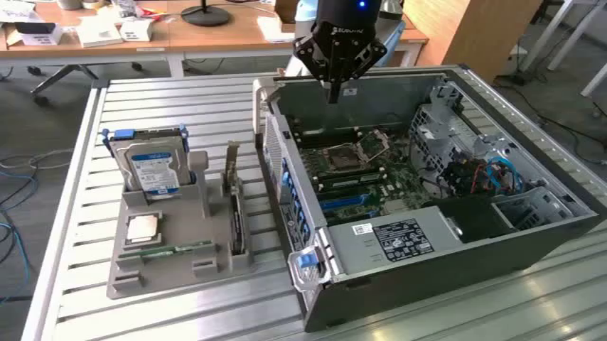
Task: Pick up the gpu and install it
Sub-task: 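Reach for the gpu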
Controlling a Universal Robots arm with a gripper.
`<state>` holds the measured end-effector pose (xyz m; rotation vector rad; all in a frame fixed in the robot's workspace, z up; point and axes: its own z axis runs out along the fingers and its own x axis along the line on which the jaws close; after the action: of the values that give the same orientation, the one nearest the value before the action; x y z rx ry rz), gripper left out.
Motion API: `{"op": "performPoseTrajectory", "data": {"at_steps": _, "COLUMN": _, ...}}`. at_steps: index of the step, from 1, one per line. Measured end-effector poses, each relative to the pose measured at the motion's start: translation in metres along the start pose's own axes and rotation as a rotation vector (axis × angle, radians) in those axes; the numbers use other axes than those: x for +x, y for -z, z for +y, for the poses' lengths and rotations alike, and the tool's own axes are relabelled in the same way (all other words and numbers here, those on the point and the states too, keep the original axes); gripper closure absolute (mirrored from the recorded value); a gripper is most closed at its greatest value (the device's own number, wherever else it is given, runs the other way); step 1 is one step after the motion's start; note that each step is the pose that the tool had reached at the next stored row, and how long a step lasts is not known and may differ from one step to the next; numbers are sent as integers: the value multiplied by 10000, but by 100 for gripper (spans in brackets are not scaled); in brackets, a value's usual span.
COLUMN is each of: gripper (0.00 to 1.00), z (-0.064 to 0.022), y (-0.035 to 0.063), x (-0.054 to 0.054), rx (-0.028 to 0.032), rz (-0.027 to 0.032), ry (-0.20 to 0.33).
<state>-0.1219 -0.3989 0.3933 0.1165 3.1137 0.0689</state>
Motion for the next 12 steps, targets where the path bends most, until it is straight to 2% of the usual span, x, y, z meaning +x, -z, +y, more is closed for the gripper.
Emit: {"op": "performPoseTrajectory", "data": {"at_steps": 12, "gripper": 89, "z": -3, "y": 1, "x": 40, "rx": 0, "rz": 0, "ry": -1}}
